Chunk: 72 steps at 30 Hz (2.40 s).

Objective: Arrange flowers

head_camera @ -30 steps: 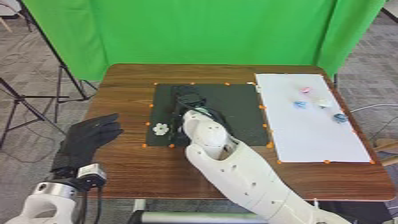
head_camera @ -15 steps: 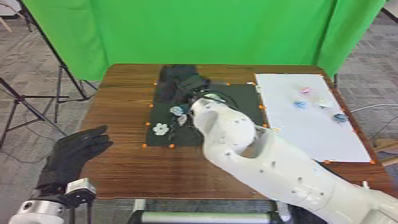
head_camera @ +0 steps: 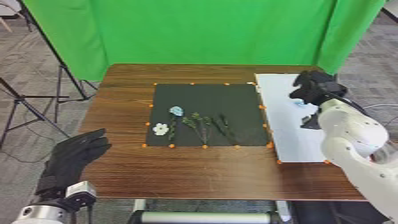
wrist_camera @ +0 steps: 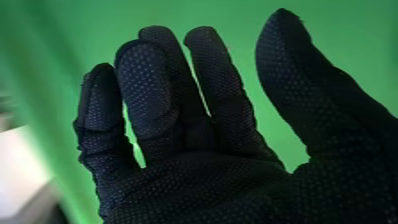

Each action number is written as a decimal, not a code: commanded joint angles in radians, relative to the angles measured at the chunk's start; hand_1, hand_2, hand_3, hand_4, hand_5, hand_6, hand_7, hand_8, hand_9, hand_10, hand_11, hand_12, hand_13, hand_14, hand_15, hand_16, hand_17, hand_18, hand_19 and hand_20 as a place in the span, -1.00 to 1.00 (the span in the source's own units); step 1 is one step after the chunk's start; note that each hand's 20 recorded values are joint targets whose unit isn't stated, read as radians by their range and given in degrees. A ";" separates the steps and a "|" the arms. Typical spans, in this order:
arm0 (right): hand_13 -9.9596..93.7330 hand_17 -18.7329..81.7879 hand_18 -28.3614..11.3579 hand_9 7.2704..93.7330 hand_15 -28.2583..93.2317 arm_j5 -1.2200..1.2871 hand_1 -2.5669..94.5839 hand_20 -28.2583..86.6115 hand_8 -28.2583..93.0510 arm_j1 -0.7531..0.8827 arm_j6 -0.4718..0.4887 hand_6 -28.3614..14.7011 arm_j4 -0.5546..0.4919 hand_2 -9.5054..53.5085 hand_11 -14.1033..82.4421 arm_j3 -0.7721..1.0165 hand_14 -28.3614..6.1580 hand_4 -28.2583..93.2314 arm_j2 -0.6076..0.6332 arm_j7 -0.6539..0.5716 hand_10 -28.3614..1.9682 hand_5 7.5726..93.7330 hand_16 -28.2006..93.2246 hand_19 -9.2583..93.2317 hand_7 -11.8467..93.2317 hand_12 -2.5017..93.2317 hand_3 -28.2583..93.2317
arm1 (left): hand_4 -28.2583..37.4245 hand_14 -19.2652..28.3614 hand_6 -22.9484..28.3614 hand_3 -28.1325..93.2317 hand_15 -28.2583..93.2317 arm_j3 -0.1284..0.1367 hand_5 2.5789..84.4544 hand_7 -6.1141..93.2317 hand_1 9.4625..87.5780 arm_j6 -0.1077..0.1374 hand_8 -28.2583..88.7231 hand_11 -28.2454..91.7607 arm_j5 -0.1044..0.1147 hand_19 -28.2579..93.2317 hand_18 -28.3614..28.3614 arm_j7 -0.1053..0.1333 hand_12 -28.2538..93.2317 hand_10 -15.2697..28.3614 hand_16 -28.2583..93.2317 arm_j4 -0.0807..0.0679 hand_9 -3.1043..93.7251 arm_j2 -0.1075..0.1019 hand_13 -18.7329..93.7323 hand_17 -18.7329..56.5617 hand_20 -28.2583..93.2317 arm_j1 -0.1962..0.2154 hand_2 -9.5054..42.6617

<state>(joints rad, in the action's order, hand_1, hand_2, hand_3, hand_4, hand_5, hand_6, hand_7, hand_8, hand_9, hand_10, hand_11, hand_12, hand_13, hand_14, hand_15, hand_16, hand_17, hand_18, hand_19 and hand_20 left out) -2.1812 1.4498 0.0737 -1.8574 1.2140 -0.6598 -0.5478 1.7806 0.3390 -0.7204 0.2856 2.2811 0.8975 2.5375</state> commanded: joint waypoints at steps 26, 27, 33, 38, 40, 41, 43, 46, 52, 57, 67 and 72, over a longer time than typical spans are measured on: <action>0.23 -0.19 -0.72 0.16 0.77 -0.052 -0.26 0.09 -0.74 0.188 -0.084 0.07 0.105 -0.92 -0.15 0.199 -0.03 -1.00 -0.037 -0.119 -0.23 0.19 -0.21 0.81 -0.41 -0.59 0.88 | -0.44 1.00 0.52 0.77 0.50 -0.036 0.17 -0.58 -0.46 -0.012 -0.66 0.17 -0.012 0.49 0.80 -0.015 -0.36 0.76 -0.74 -0.004 -0.06 0.036 -0.11 -0.68 -0.27 -0.015 -0.38; 0.24 -0.19 -0.72 0.17 0.77 -0.051 -0.26 0.10 -0.74 0.191 -0.096 0.07 0.097 -0.93 -0.13 0.198 -0.03 -1.00 -0.030 -0.112 -0.23 0.20 -0.21 0.81 -0.41 -0.58 0.89 | -0.44 1.00 0.52 0.77 0.50 -0.038 0.17 -0.57 -0.46 -0.010 -0.66 0.17 -0.008 0.49 0.80 -0.011 -0.36 0.76 -0.74 -0.005 -0.06 0.033 -0.11 -0.68 -0.27 -0.014 -0.38; 0.24 -0.19 -0.74 0.17 0.78 -0.075 -0.28 0.11 -0.75 0.173 -0.115 0.07 0.099 -0.95 0.01 0.180 -0.06 -1.00 -0.012 -0.129 -0.22 0.22 -0.19 0.81 -0.37 -0.56 0.89 | -0.44 1.00 0.52 0.78 0.50 -0.041 0.17 -0.57 -0.46 -0.024 -0.66 0.16 -0.014 0.50 0.80 -0.025 -0.37 0.76 -0.74 -0.011 -0.06 0.034 -0.11 -0.68 -0.27 -0.027 -0.38; 0.19 -0.19 -0.76 0.10 0.79 -0.058 -0.28 0.12 -0.75 0.150 -0.039 0.03 0.146 -0.97 -0.07 0.193 -0.11 -1.00 -0.012 -0.156 -0.29 0.17 -0.17 0.81 -0.41 -0.60 0.90 | -0.43 1.00 0.53 0.78 0.50 -0.045 0.17 -0.57 -0.46 -0.029 -0.66 0.16 -0.017 0.50 0.80 -0.022 -0.36 0.76 -0.74 -0.014 -0.06 0.031 -0.11 -0.68 -0.27 -0.032 -0.39; 0.17 -0.20 -0.76 0.07 0.78 -0.049 -0.28 0.12 -0.74 0.150 0.001 0.02 0.160 -0.98 -0.12 0.207 -0.14 -1.00 -0.023 -0.168 -0.31 0.15 -0.18 0.80 -0.42 -0.62 0.90 | -0.44 1.00 0.53 0.78 0.50 -0.046 0.17 -0.58 -0.46 -0.030 -0.66 0.16 -0.017 0.50 0.80 -0.022 -0.36 0.76 -0.74 -0.015 -0.06 0.031 -0.11 -0.68 -0.28 -0.035 -0.39; 0.16 -0.21 -0.77 0.05 0.78 -0.050 -0.28 0.12 -0.74 0.157 0.018 0.02 0.164 -0.98 -0.16 0.217 -0.16 -1.00 -0.028 -0.174 -0.31 0.13 -0.18 0.80 -0.43 -0.62 0.90 | -0.43 1.00 0.53 0.78 0.50 -0.044 0.17 -0.57 -0.46 -0.035 -0.66 0.16 -0.019 0.50 0.80 -0.026 -0.36 0.76 -0.74 -0.017 -0.06 0.034 -0.11 -0.68 -0.28 -0.038 -0.39; 0.14 -0.22 -0.78 0.02 0.78 -0.042 -0.28 0.12 -0.74 0.168 0.022 0.01 0.172 -0.99 -0.21 0.228 -0.19 -1.00 -0.035 -0.184 -0.30 0.10 -0.19 0.79 -0.44 -0.63 0.90 | -0.43 1.00 0.53 0.78 0.50 -0.044 0.17 -0.57 -0.46 -0.040 -0.66 0.16 -0.023 0.49 0.80 -0.031 -0.36 0.76 -0.74 -0.018 -0.06 0.035 -0.11 -0.68 -0.28 -0.042 -0.39; 0.14 -0.22 -0.78 0.00 0.78 -0.032 -0.28 0.12 -0.74 0.181 0.045 0.01 0.179 -0.99 -0.26 0.237 -0.19 -1.00 -0.046 -0.192 -0.30 0.07 -0.20 0.79 -0.45 -0.62 0.90 | -0.43 1.00 0.52 0.78 0.50 -0.044 0.17 -0.58 -0.46 -0.040 -0.66 0.16 -0.022 0.49 0.80 -0.033 -0.36 0.76 -0.74 -0.019 -0.06 0.036 -0.11 -0.68 -0.28 -0.042 -0.39; 0.14 -0.22 -0.78 -0.01 0.79 -0.030 -0.28 0.13 -0.73 0.172 0.053 0.00 0.197 -1.00 -0.29 0.225 -0.20 -1.00 -0.067 -0.183 -0.30 0.05 -0.21 0.79 -0.46 -0.62 0.90 | -0.43 1.00 0.52 0.78 0.50 -0.046 0.17 -0.57 -0.46 -0.041 -0.66 0.16 -0.017 0.49 0.80 -0.026 -0.36 0.76 -0.74 -0.022 -0.06 0.035 -0.11 -0.68 -0.28 -0.040 -0.39; 0.14 -0.22 -0.78 -0.01 0.79 -0.034 -0.27 0.13 -0.73 0.132 0.070 0.01 0.220 -1.00 -0.31 0.192 -0.20 -1.00 -0.080 -0.181 -0.26 0.05 -0.22 0.79 -0.46 -0.62 0.90 | -0.43 1.00 0.52 0.78 0.50 -0.054 0.18 -0.57 -0.46 -0.038 -0.66 0.16 -0.015 0.49 0.80 -0.021 -0.36 0.76 -0.74 -0.025 -0.06 0.028 -0.11 -0.69 -0.28 -0.050 -0.39; 0.18 -0.20 -0.78 0.07 0.78 -0.075 -0.22 0.13 -0.73 0.095 0.020 0.05 0.235 -1.00 -0.30 0.125 -0.12 -1.00 -0.077 -0.176 -0.15 0.09 -0.22 0.79 -0.45 -0.62 0.88 | -0.43 1.00 0.52 0.78 0.50 -0.061 0.17 -0.57 -0.46 -0.030 -0.66 0.16 -0.008 0.50 0.80 -0.010 -0.36 0.76 -0.74 -0.025 -0.06 0.026 -0.11 -0.68 -0.28 -0.049 -0.39; 0.29 -0.15 -0.75 0.34 0.72 -0.071 -0.04 0.12 -0.75 0.086 0.016 0.19 0.246 -1.00 -0.20 0.114 0.08 -1.00 -0.084 -0.201 0.04 0.27 -0.11 0.80 -0.40 -0.62 0.82 | -0.43 1.00 0.52 0.78 0.50 -0.062 0.17 -0.57 -0.46 -0.031 -0.66 0.16 -0.011 0.50 0.80 -0.014 -0.36 0.76 -0.74 -0.024 -0.06 0.027 -0.11 -0.68 -0.28 -0.052 -0.39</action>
<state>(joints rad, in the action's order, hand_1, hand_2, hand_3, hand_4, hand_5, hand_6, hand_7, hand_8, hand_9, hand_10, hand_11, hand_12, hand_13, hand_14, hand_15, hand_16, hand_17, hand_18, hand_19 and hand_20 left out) -2.2375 1.5427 0.1113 -1.6248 1.3399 -0.7381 -0.7228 1.7229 0.3083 -0.7342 0.2713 2.2570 0.9242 2.4802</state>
